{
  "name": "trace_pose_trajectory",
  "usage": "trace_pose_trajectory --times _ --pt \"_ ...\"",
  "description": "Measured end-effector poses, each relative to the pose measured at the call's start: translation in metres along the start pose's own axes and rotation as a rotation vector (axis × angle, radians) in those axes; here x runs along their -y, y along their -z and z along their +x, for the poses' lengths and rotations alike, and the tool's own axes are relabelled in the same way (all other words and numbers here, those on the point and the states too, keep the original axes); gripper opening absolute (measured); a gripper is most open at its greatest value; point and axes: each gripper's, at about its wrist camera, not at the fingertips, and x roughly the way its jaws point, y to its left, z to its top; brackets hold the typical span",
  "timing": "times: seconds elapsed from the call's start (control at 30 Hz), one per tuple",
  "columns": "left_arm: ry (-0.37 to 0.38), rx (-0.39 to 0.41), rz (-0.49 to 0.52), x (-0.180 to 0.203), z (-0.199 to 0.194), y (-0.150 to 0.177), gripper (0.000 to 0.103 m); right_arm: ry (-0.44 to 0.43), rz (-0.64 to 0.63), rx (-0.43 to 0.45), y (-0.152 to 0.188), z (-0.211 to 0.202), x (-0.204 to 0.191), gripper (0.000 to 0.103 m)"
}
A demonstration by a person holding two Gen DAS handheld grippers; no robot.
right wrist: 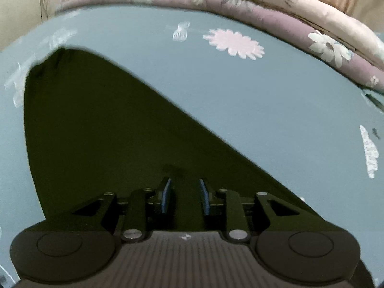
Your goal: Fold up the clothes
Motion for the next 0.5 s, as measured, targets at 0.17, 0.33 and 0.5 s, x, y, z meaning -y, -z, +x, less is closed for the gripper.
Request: trace_pose_trajectory --times 0.17,0.33,0.5 --pt "-0.007 -0.006 0.011 0.003 0.001 0.0 0.1 0.014 0.103 -0.008 0.015 -0.009 0.014 0.031" --pt "-0.017 0.009 0.0 0.0 -0.003 -0.001 0.1 -0.025 0.115 0.008 0.039 -0.048 0.01 0.04" --pt "-0.035 0.02 0.004 0.001 -0.006 -0.001 0.1 -0.029 0.103 -0.025 0.067 -0.066 0.003 0.04"
